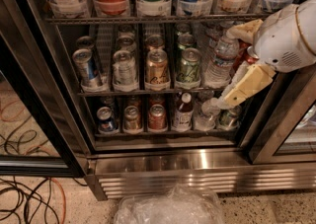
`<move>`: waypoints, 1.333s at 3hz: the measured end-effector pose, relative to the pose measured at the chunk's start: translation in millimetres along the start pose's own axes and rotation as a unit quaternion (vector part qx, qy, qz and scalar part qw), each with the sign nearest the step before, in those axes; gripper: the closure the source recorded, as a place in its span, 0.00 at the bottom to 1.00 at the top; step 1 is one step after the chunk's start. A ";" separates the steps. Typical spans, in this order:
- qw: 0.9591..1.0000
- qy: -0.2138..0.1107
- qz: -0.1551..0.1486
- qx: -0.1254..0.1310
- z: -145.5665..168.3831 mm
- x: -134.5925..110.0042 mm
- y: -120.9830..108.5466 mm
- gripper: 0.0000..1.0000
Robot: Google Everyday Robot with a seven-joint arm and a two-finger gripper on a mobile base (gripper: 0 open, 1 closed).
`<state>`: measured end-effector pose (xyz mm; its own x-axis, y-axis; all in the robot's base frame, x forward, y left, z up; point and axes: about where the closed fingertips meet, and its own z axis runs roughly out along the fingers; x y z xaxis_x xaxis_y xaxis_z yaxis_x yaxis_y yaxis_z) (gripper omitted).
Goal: Pick blue plastic bottle from top shelf of fridge
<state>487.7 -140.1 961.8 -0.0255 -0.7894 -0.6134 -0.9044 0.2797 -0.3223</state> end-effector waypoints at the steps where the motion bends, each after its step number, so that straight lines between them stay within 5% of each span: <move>1: 1.000 -0.012 -0.003 -0.005 2.7 -2.9 1.6 0.00; 2: 0.999 -0.049 0.015 0.006 3.5 -9.8 5.0 0.00; 3: 0.992 -0.110 0.050 0.026 4.9 -22.2 8.6 0.00; 4: 0.981 -0.170 0.082 0.050 8.7 -39.3 12.9 0.00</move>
Offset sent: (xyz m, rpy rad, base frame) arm -0.0030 0.0165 0.0073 0.2414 -0.0430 -0.0320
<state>480.7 -100.8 975.5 -0.0086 -0.5067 -0.8621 -0.8535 0.4530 -0.2577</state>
